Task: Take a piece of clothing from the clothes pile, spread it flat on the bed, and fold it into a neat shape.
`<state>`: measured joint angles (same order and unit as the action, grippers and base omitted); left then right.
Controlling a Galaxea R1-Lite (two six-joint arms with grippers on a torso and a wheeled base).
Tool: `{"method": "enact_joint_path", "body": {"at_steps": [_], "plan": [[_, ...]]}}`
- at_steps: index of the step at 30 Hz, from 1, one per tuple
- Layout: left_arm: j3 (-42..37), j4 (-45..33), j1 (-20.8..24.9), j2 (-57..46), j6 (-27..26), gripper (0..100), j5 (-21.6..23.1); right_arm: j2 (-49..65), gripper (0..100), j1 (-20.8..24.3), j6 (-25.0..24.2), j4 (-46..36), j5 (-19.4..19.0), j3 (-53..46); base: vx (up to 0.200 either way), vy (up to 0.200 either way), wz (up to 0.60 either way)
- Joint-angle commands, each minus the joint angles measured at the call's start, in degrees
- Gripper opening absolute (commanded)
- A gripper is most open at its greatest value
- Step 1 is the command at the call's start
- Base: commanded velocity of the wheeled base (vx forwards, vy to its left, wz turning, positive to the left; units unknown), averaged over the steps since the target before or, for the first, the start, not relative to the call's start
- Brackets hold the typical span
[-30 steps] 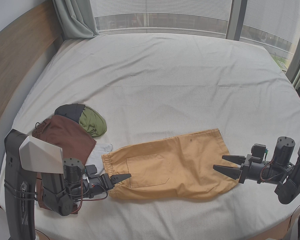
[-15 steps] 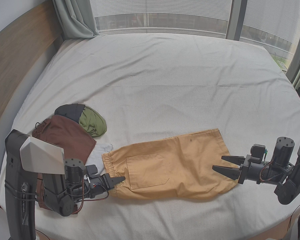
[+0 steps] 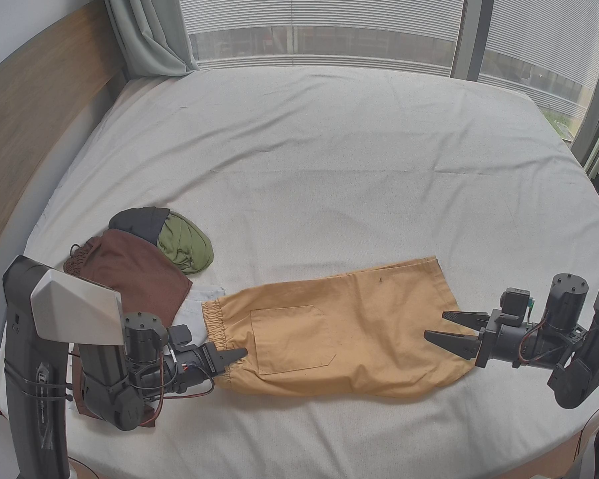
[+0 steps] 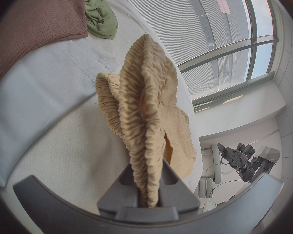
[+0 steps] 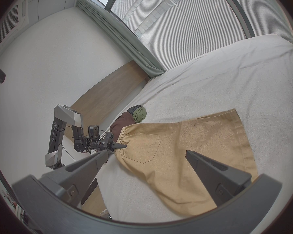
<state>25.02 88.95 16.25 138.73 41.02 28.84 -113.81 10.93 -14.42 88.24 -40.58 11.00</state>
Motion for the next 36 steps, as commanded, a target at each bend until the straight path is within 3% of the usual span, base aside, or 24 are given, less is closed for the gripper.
{"method": "enact_joint_path", "body": {"at_steps": [1,30,36], "plan": [[-0.14,0.08,-0.52,-1.09,-0.15,0,-0.01,-0.18,100,0.05,0.01,0.01,0.24,-0.01,0.000,0.000,0.00],[-7.00,-0.10,-3.24,-9.62,-0.42,0,4.47,-0.36,100,0.58,0.62,0.01,0.33,-1.06,0.000,0.000,0.00],[-8.49,-0.10,-5.00,-9.97,-3.32,0,4.47,-0.53,100,0.58,1.50,0.01,0.33,-1.06,0.000,0.000,0.00]]}}
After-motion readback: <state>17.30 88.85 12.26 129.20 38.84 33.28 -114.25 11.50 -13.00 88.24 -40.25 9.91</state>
